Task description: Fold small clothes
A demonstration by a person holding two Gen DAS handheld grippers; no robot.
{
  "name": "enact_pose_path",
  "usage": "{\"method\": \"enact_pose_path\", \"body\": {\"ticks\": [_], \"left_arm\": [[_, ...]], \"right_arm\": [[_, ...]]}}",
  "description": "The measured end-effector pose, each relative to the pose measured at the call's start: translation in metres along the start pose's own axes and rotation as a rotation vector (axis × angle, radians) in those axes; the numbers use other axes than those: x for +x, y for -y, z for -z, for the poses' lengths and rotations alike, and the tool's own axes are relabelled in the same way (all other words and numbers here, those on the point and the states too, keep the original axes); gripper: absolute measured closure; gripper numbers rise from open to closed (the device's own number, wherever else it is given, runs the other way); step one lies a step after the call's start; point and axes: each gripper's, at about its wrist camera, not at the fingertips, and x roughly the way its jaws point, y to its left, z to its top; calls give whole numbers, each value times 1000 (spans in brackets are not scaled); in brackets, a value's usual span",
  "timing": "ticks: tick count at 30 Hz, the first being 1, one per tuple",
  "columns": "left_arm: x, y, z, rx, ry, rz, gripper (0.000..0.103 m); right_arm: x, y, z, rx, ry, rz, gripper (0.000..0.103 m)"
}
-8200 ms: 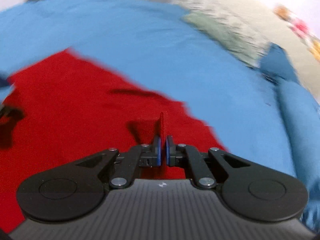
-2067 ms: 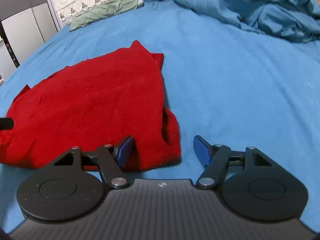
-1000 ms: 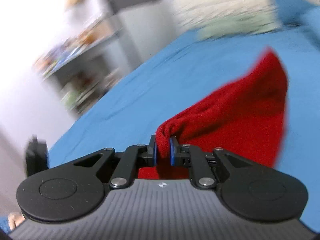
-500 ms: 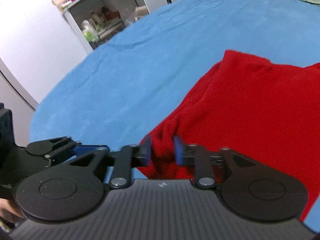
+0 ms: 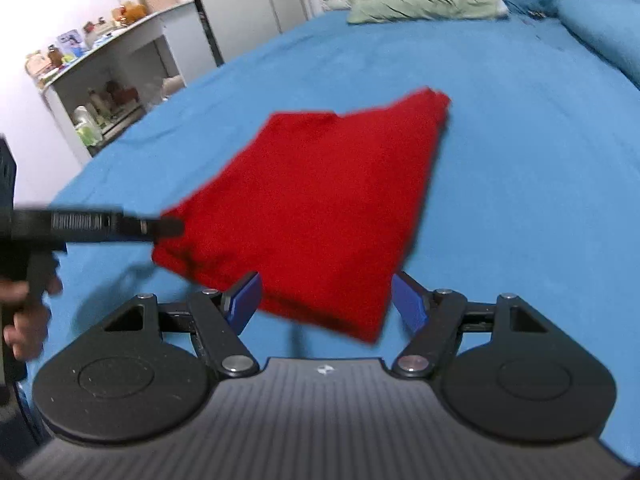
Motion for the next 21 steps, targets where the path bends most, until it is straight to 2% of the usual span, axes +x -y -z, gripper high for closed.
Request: {"method": "enact_pose_path", "body": {"ticks": [3, 4, 9, 13, 15, 17, 19, 21], "left_arm": [[7, -1, -3, -12, -7, -17, 75], [6, 0, -3, -10, -6, -27, 95], [-2, 5, -14, 8, 38, -5, 95], [-14, 15, -26, 18, 94, 32, 95], [-21, 20, -32, 30, 120, 41, 96], [-28, 22, -35, 47, 143, 37, 96], [-39, 21, -32, 65, 162, 38, 96], [-45, 17, -19, 80, 162, 13, 96]], "right_arm": [[6, -6, 14, -12, -9, 47, 16], [9, -10, 17, -30, -9, 72, 16], [22, -19, 22, -57, 15, 196, 18], [33, -18, 24, -69, 10, 236, 18], [35, -20, 23, -68, 32, 255, 19], [37, -20, 19, -37, 65, 318, 23], [31, -14, 12, 23, 117, 416, 44], [18, -13, 9, 48, 179, 430, 47]]}}
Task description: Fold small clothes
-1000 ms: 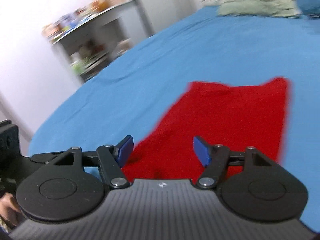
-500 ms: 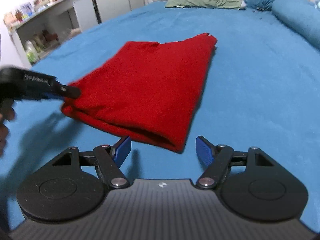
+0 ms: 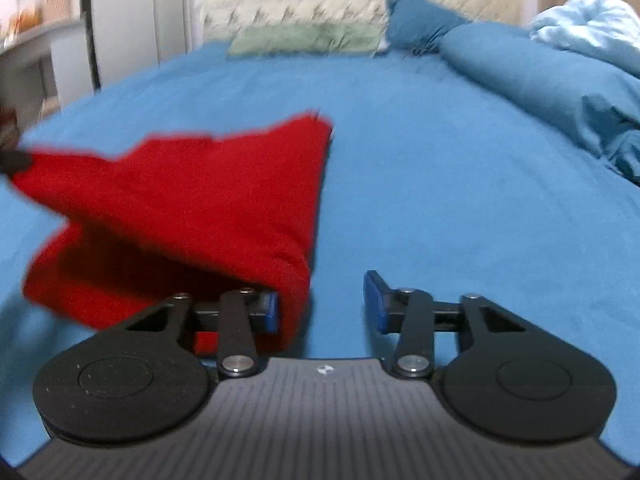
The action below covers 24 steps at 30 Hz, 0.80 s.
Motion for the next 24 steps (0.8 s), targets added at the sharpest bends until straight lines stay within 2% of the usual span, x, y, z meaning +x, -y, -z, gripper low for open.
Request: {"method": "enact_pose_path", "body": {"ticks": [2, 6, 10, 11, 13, 15, 17, 18, 19, 20, 22, 24], "left_arm": [[8, -3, 21, 32, -37, -56, 96], [42, -19, 60, -12, -122, -95, 96], [42, -15, 61, -6, -90, -101, 95], [38, -13, 58, 6, -85, -100, 91], [28, -12, 53, 40, -73, -112, 84], [17, -12, 44, 84, -51, -141, 64], [10, -16, 30, 106, -19, -164, 23], [10, -19, 21, 101, -12, -160, 11], [13, -23, 12, 87, -6, -146, 1], [16, -26, 2, 68, -2, -120, 0], [35, -31, -17, 34, -48, -35, 0], [60, -30, -33, 23, -93, 13, 0]], "right_arm": [[-9, -3, 0, -52, 39, 5, 44], [7, -9, 21, -191, -88, -16, 45], [6, 2, 26, -179, -101, -61, 43], [4, 3, 24, -188, -103, -71, 42], [2, 8, 20, -212, -110, -103, 33], [-6, 13, 18, -235, -118, -122, 27], [-16, 26, 11, -232, -127, -166, 20], [-29, 28, 7, -222, -129, -192, 10], [-32, 33, 0, -205, -131, -212, 4], [-35, 38, -8, -181, -129, -228, 0], [-35, 47, -29, -132, -113, -252, 0], [-23, 51, -52, -78, -118, -277, 0]]}}
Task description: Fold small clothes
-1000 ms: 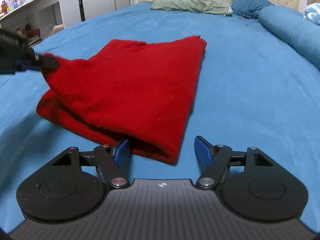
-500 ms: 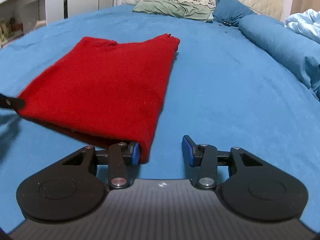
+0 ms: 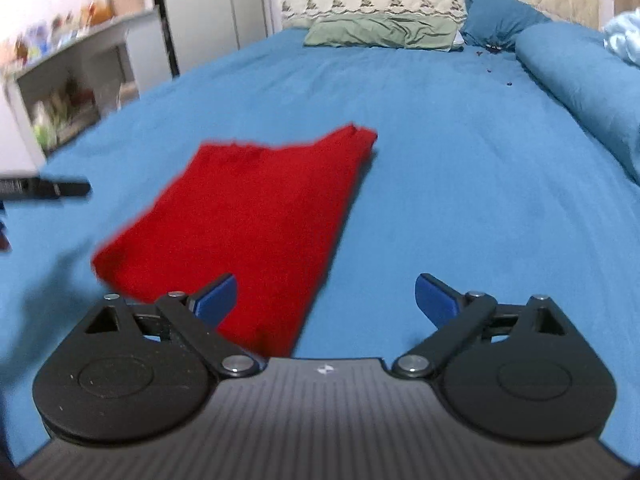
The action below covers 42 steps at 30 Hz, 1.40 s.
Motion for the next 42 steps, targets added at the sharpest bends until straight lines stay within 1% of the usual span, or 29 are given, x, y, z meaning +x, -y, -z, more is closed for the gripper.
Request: {"method": "enact_pose_path", "body": {"ticks": [3, 6, 8, 9, 11, 12, 13, 14, 15, 16, 17, 18, 19, 21, 23, 25, 27, 29, 32, 34, 35, 37, 39, 40, 42], "left_arm": [[36, 7, -15, 31, -55, 15, 1], [65, 6, -17, 41, -103, 36, 7], [83, 5, -16, 14, -142, 38, 16], [85, 1, -15, -1, -153, 39, 18], [94, -5, -12, -39, -166, 44, 28], [97, -9, -9, -59, -172, 52, 28], [99, -12, -7, -83, -178, 66, 34], [101, -14, -6, -103, -184, 85, 46], [102, -14, -7, -117, -188, 103, 52], [102, -13, -8, -123, -189, 106, 57], [99, -9, -10, -114, -186, 98, 65], [96, -6, -12, -105, -180, 99, 69], [91, -3, -14, -102, -172, 98, 73], [75, 2, -18, -106, -143, 122, 76], [54, 12, -23, -101, -111, 163, 80], [29, 26, -23, -71, -77, 187, 84], [3, 45, -17, -26, -54, 192, 84], [-22, 63, -3, -10, -36, 220, 84], [-42, 88, 29, -11, -34, 247, 84], [-43, 104, 53, 0, -41, 232, 84], [-41, 111, 65, 2, -46, 222, 87], [-33, 120, 85, 16, -61, 181, 98], [-27, 126, 96, 33, -64, 126, 98], [-24, 126, 99, 30, -71, 112, 98], [-21, 124, 99, 14, -81, 94, 97]], "right_arm": [[29, 12, -29, 104, -39, -53, 0], [60, 24, -41, 203, -87, -77, 0], [80, 25, -43, 236, -119, -74, 0], [91, 26, -43, 249, -131, -69, 0], [104, 27, -39, 274, -150, -68, 8], [110, 28, -36, 295, -164, -79, 13], [115, 29, -35, 316, -168, -94, 15], [117, 30, -33, 337, -165, -109, 15], [120, 30, -32, 350, -160, -118, 22], [122, 28, -32, 351, -158, -125, 39], [123, 26, -32, 349, -159, -143, 43], [122, 23, -33, 343, -157, -140, 52], [120, 21, -36, 330, -147, -133, 60], [114, 16, -43, 316, -117, -133, 64], [96, 12, -50, 297, -69, -142, 65], [74, 10, -56, 282, -24, -162, 65], [47, 11, -57, 260, 12, -171, 65], [16, 17, -52, 250, 25, -179, 65], [-30, 31, -29, 237, 23, -155, 65], [-48, 40, -9, 224, 1, -129, 65], [-54, 46, 4, 225, -16, -117, 65], [-54, 57, 32, 252, -58, -95, 65], [-49, 66, 57, 277, -100, -54, 64], [-46, 71, 68, 290, -105, -44, 64], [-45, 79, 80, 318, -77, -59, 63]]}}
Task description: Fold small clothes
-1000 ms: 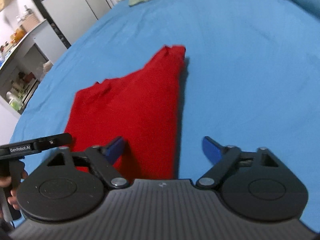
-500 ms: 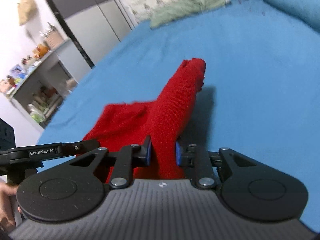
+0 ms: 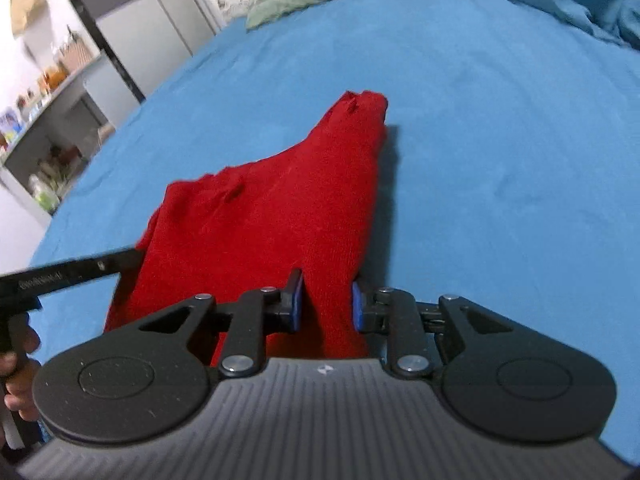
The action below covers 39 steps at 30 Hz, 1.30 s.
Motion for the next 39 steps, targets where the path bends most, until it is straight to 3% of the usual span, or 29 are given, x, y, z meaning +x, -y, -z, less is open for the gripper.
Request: {"method": "enact_pose_path", "body": {"ticks": [1, 3, 4, 5, 6, 8, 11, 14, 18, 21, 29, 30, 31, 32, 34, 39], "left_arm": [[-3, -1, -2, -1, 10, -14, 93], [-10, 1, -7, 22, 26, -46, 65], [-15, 0, -9, 36, 43, -59, 42], [-19, 1, -11, 53, 59, -67, 32], [-21, 6, -10, 75, 63, -67, 32], [-12, 11, -11, 122, 39, -86, 31], [12, 11, -3, 151, -24, -127, 31], [29, 1, 7, 133, -70, -149, 29], [28, -8, 11, 103, -69, -141, 29], [18, 2, 5, 107, -63, -160, 35], [-76, 32, -7, 130, 47, -186, 34], [-92, 38, -7, 138, 61, -193, 32], [-106, 43, -6, 144, 72, -200, 25], [-122, 49, -5, 151, 84, -208, 11], [-148, 59, -1, 159, 120, -215, 0], [-192, 75, 14, 173, 126, -251, 0]], "right_arm": [[0, 1, 0, 6, 1, -5, 60], [-4, -3, -3, -11, -5, 9, 49], [-8, -9, -6, -33, -2, 24, 35], [-12, -12, -7, -65, 10, 33, 29], [-17, -16, -8, -103, 37, 45, 19], [-22, -19, -8, -156, 67, 91, 18], [-6, -10, -14, -154, 30, 156, 18], [12, 9, -9, -104, -18, 169, 15], [20, 20, -3, -54, -18, 153, 10], [15, 17, -4, -60, -6, 150, 10], [-78, -21, -10, -102, 90, 166, 9], [-93, -27, -11, -106, 98, 172, 7], [-106, -33, -10, -108, 105, 175, 3], [-120, -38, -9, -111, 113, 178, 0], [-149, -52, -5, -116, 135, 199, 0], [-202, -86, 12, -174, 145, 269, 0]]}}
